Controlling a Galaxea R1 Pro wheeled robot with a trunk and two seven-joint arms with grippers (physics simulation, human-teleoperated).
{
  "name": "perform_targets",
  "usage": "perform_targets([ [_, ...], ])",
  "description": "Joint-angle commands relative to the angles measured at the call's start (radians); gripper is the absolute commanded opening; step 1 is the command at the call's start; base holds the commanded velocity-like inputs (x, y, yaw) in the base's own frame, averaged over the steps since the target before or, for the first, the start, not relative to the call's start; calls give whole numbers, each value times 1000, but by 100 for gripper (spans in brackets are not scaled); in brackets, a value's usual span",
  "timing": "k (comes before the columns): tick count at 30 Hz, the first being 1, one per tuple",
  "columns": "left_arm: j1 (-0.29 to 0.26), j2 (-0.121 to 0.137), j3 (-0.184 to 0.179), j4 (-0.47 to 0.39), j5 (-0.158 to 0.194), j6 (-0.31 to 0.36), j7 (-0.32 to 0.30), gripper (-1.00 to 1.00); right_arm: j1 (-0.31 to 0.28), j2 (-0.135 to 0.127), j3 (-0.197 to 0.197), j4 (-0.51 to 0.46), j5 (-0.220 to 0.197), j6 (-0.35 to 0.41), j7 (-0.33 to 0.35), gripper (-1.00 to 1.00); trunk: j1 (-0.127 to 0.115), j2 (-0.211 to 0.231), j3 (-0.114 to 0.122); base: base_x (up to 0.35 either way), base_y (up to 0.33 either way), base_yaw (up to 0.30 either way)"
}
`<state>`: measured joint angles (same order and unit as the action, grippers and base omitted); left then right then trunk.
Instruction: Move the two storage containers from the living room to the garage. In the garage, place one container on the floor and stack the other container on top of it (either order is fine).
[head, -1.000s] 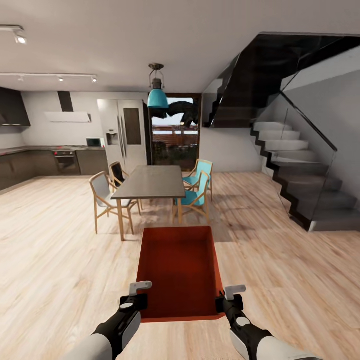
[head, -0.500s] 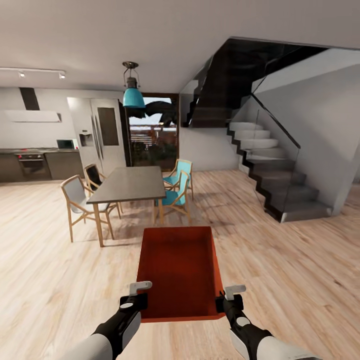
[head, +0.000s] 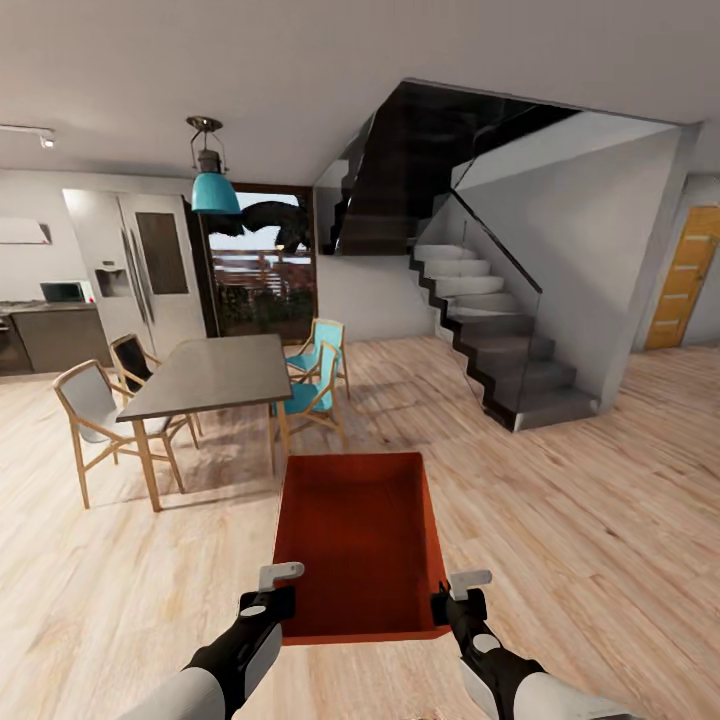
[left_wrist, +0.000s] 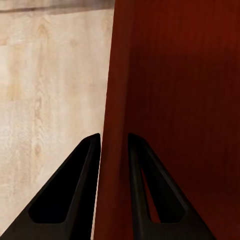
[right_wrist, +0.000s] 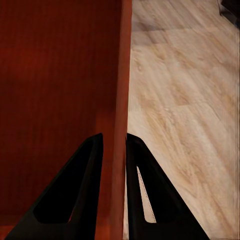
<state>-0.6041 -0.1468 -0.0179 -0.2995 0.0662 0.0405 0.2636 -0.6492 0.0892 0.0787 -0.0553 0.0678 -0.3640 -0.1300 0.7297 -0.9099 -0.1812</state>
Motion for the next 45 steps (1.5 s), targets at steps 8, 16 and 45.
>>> perform_targets([
  [8, 0, 4, 10, -4, -12, 6, 14, -100, -1, -3, -33, 2, -13, -4, -14, -100, 0, -1, -1, 8, 0, -282],
  [16, 0, 4, 10, -4, -12, 6, 14, -100, -1, -3, -34, 2, -15, -4, -15, -100, 0, -1, -1, 82, 0, -282],
  [45, 0, 4, 9, -3, -12, 5, 13, -100, -1, -3, -33, 2, -14, -4, -14, -100, 0, -1, -1, 206, 0, -282],
])
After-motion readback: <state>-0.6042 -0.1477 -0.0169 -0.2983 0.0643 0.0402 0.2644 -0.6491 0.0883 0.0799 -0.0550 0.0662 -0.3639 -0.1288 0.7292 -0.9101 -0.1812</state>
